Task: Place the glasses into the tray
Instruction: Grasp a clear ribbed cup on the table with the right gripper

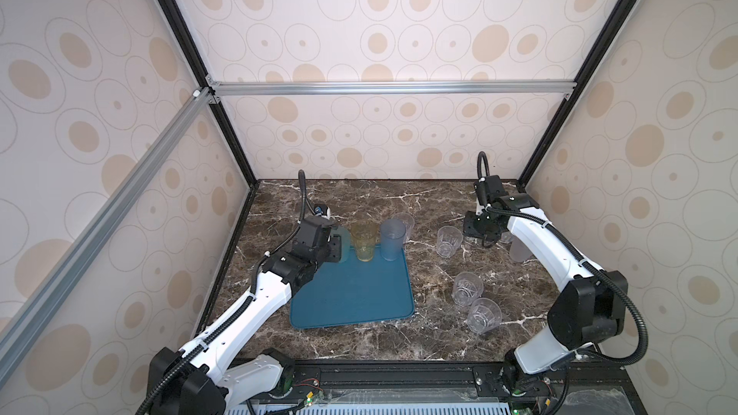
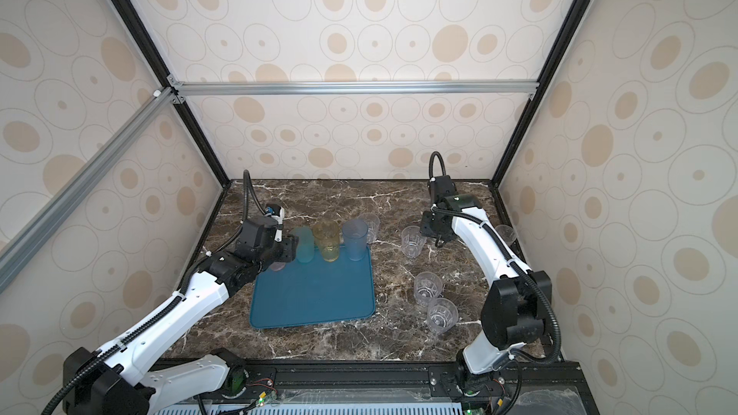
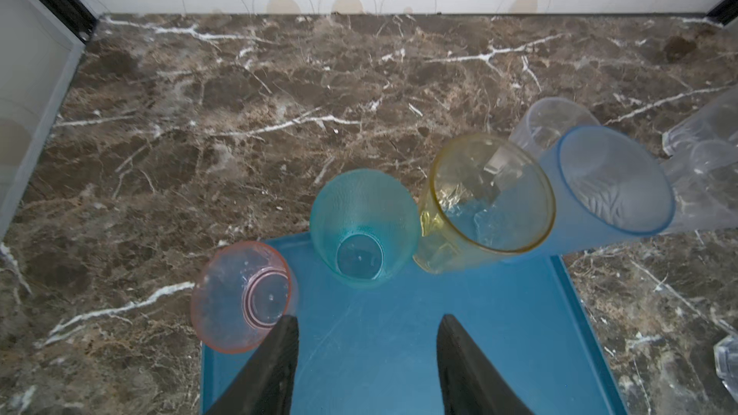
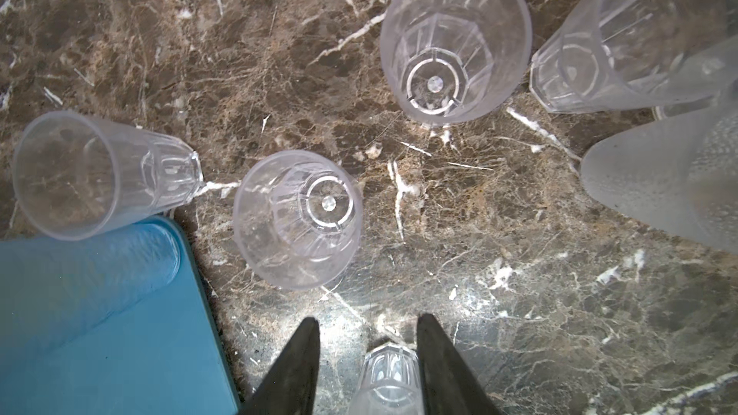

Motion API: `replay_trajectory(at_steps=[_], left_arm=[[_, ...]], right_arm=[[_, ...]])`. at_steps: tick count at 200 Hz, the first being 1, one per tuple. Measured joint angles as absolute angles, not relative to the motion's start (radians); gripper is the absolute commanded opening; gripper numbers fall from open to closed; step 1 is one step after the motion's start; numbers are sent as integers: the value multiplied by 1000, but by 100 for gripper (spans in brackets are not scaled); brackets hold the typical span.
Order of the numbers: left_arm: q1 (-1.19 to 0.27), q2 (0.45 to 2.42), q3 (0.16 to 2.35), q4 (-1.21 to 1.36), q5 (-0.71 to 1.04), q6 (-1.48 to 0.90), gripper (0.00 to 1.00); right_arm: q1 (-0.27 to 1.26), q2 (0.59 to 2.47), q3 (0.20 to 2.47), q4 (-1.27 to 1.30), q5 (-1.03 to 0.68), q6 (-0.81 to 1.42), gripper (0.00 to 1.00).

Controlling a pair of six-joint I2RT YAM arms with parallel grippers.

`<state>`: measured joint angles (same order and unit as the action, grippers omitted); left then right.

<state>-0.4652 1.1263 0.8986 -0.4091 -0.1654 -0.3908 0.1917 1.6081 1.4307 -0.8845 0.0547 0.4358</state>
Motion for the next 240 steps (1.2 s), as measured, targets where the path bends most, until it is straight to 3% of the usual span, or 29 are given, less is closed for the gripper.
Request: replay_trajectory(at_steps=[73, 131, 208, 240], left_arm=[[-466, 1078, 702, -459, -159, -470, 55], [-466, 1077, 669, -442, -167, -502, 55], [-466, 1072, 670, -376, -161, -517, 54], [-473, 1073, 677, -344, -158, -535, 54]], right_arm=[[180, 1733, 1429, -809, -3, 449, 40], [180, 1793, 1423, -770, -19, 449, 35], [183, 1817, 1401, -756, -22, 437, 13], [193, 1816, 1396, -759, -4, 421, 9]])
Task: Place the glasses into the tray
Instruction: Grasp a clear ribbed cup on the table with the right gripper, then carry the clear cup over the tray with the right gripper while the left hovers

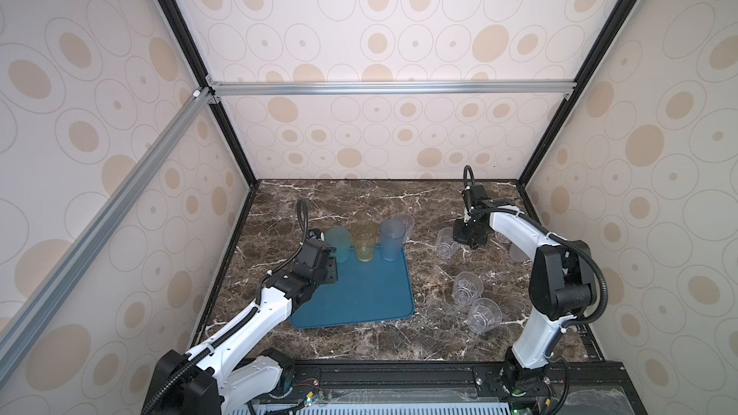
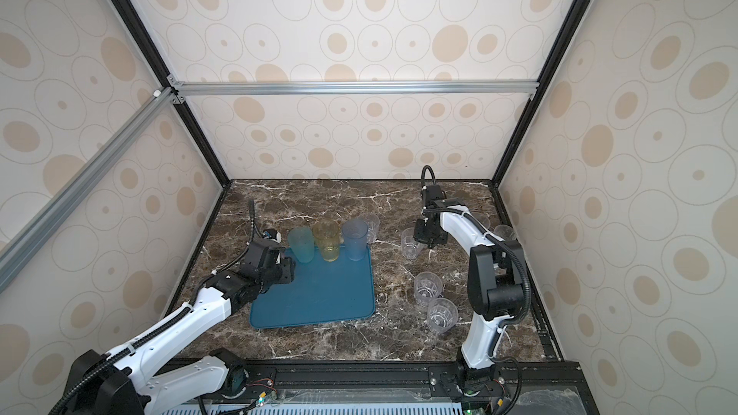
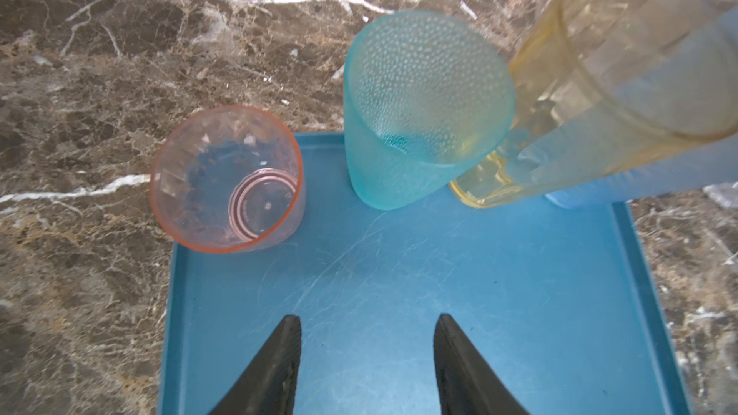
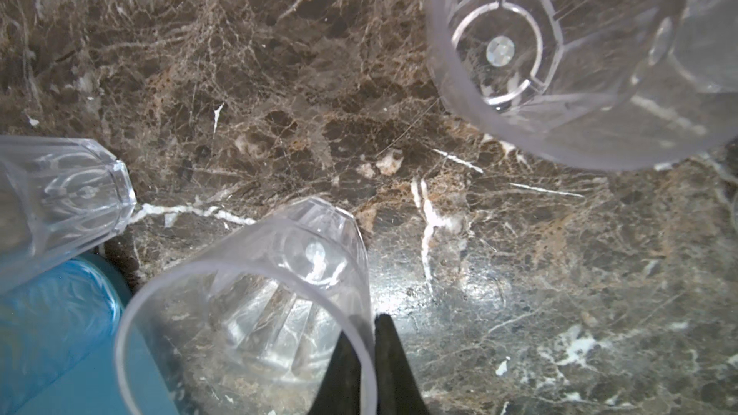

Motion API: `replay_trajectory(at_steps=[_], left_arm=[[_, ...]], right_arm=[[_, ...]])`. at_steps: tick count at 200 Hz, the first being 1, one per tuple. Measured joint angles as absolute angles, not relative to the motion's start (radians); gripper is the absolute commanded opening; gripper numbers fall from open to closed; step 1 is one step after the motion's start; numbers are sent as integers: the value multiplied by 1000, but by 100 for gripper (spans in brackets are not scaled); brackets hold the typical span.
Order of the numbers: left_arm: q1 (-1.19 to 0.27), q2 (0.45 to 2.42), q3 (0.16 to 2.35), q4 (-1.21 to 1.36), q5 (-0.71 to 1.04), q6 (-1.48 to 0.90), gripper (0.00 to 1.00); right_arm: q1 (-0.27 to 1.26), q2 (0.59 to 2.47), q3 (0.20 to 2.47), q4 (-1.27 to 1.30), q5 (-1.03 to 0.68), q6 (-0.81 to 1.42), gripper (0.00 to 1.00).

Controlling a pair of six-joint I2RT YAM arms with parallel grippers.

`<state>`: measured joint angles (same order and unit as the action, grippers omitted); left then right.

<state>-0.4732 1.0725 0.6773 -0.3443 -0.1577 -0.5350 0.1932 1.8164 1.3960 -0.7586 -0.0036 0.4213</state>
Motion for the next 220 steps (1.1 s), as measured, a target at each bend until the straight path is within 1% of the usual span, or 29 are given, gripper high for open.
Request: replay_trajectory(at_steps=[42, 96, 163, 186, 220], left_arm=[[-492, 1105, 730, -322, -155, -537, 54], [-551, 1168, 830, -305, -161, -539, 54], [-694, 1251, 901, -243, -185, -563, 54], [-725, 1287, 896, -233, -187, -572, 55], [-733, 1290, 845, -209, -210, -580, 56]], right_arm=[[211, 1792, 1393, -785, 1, 419, 8], [259, 1670, 1393, -850, 7, 421, 8], [439, 1519, 1353, -952, 37, 457, 8], [503, 1502, 1324, -972, 46, 490, 8], [609, 1513, 1298, -973, 49, 534, 8]])
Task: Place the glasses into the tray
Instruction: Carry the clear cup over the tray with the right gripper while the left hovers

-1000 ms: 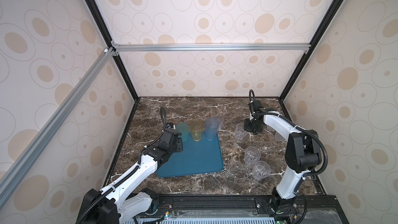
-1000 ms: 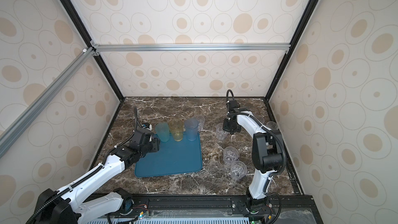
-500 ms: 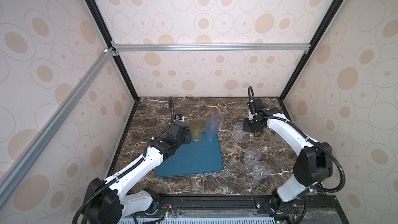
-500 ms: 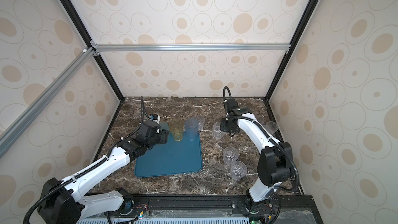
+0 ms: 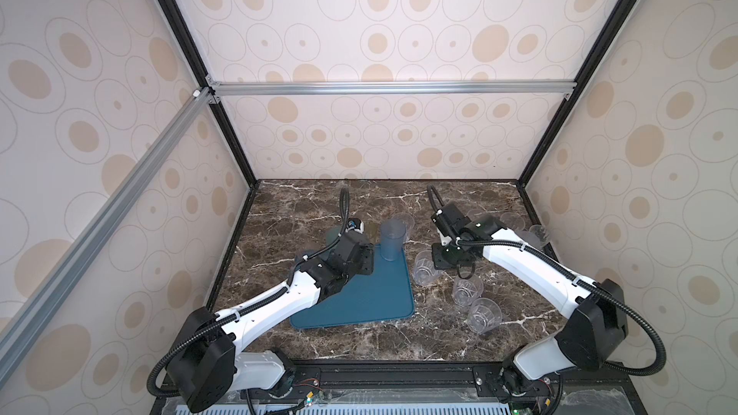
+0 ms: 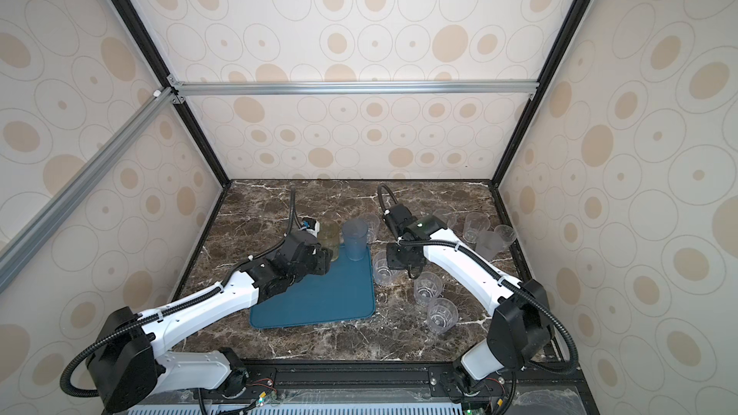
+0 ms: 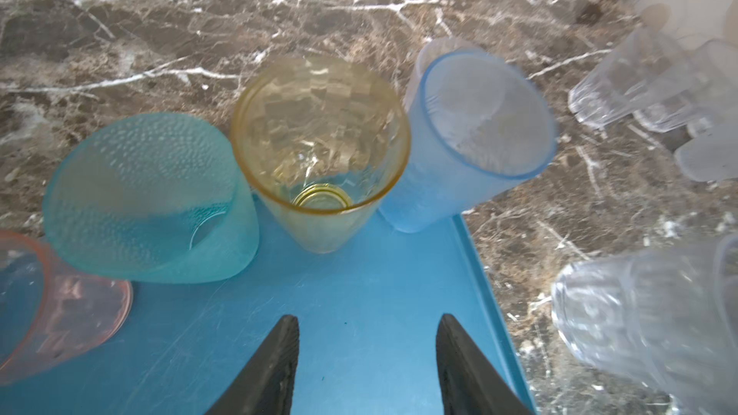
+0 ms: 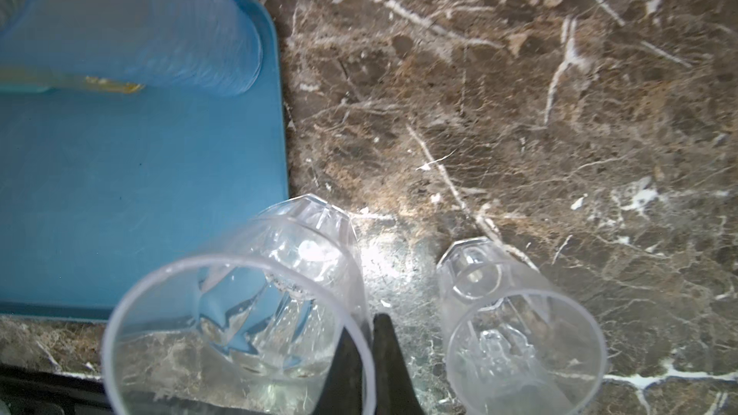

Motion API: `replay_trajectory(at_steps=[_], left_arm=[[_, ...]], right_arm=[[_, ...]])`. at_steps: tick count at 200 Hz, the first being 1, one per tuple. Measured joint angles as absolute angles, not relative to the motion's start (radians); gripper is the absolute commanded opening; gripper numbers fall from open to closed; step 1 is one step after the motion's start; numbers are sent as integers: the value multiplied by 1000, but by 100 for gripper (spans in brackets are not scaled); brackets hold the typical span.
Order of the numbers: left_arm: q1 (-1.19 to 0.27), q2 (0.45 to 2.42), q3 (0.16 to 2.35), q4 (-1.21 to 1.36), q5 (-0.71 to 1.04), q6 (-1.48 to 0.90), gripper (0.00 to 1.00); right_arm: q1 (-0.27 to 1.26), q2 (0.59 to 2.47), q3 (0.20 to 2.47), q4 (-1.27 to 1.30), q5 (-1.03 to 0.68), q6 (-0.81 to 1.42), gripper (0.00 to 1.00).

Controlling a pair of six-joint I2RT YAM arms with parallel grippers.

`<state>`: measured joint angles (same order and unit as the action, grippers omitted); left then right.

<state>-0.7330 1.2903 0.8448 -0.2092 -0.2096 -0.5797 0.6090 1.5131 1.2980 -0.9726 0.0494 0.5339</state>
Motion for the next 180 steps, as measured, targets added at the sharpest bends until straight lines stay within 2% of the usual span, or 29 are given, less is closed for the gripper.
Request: replay_trajectory(at_steps=[78, 180], left_arm=[[-718, 1209, 749, -207, -284, -571, 61], [-699, 1178, 712, -214, -293, -562, 61]], right_arm=[[760, 1751, 1375, -877, 57, 587, 7], [765, 1891, 1525, -876, 105, 556, 7]])
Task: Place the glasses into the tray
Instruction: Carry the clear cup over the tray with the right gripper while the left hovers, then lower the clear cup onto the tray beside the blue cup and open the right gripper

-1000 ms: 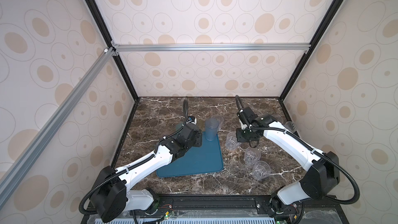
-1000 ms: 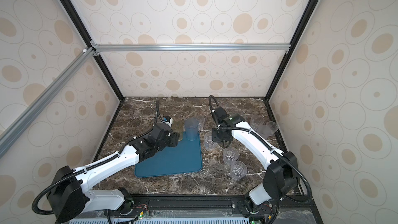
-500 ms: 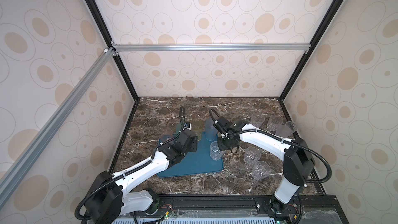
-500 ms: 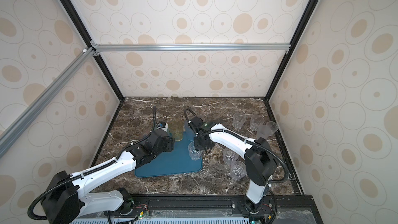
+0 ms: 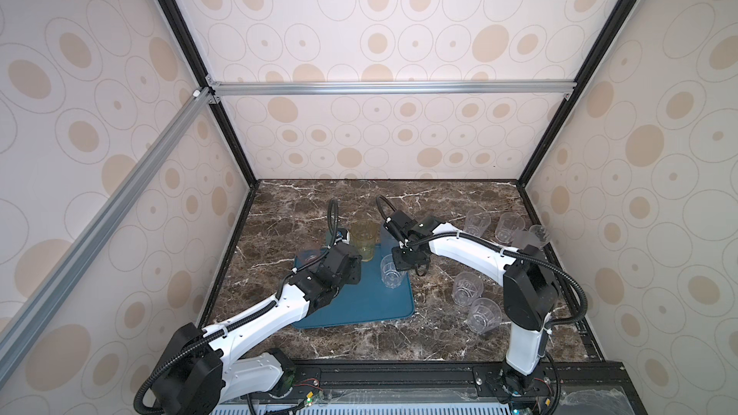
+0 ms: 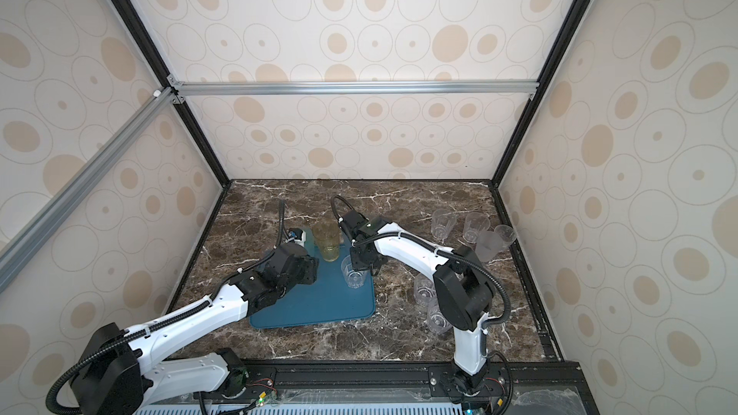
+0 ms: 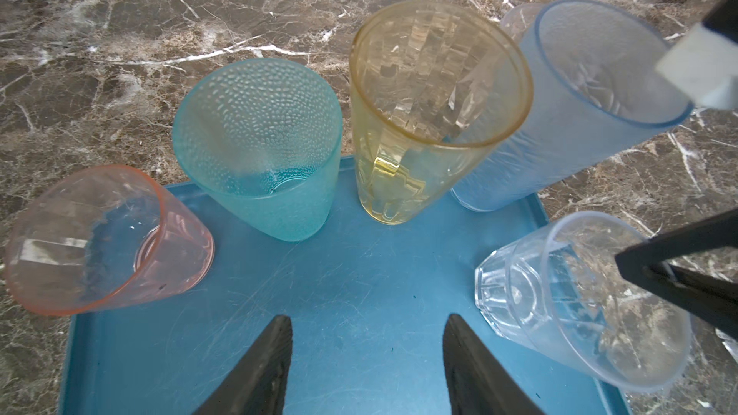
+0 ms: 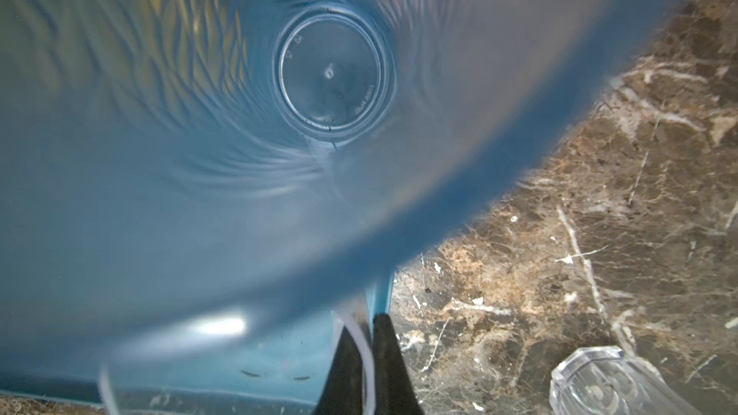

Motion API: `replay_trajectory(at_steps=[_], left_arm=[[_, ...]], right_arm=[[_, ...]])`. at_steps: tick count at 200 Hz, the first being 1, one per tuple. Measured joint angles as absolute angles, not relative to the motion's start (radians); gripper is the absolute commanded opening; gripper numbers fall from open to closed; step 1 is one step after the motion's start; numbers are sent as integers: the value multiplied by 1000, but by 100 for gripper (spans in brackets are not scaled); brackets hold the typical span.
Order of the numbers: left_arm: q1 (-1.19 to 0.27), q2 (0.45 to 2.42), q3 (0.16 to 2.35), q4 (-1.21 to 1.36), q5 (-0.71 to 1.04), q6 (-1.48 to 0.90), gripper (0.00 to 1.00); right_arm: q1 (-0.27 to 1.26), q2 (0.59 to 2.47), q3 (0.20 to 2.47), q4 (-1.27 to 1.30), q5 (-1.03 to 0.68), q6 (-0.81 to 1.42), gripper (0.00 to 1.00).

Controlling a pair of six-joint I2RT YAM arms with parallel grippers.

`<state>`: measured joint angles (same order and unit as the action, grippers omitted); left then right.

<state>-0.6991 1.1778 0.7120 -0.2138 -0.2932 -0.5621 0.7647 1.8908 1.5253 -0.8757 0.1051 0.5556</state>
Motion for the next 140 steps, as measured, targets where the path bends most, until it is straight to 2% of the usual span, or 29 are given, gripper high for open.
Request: replay_trajectory(at_steps=[140], left_arm=[[-698, 1193, 712, -207, -271, -560, 61]], right_arm=[[763, 1940, 1580, -873, 188, 506, 6]])
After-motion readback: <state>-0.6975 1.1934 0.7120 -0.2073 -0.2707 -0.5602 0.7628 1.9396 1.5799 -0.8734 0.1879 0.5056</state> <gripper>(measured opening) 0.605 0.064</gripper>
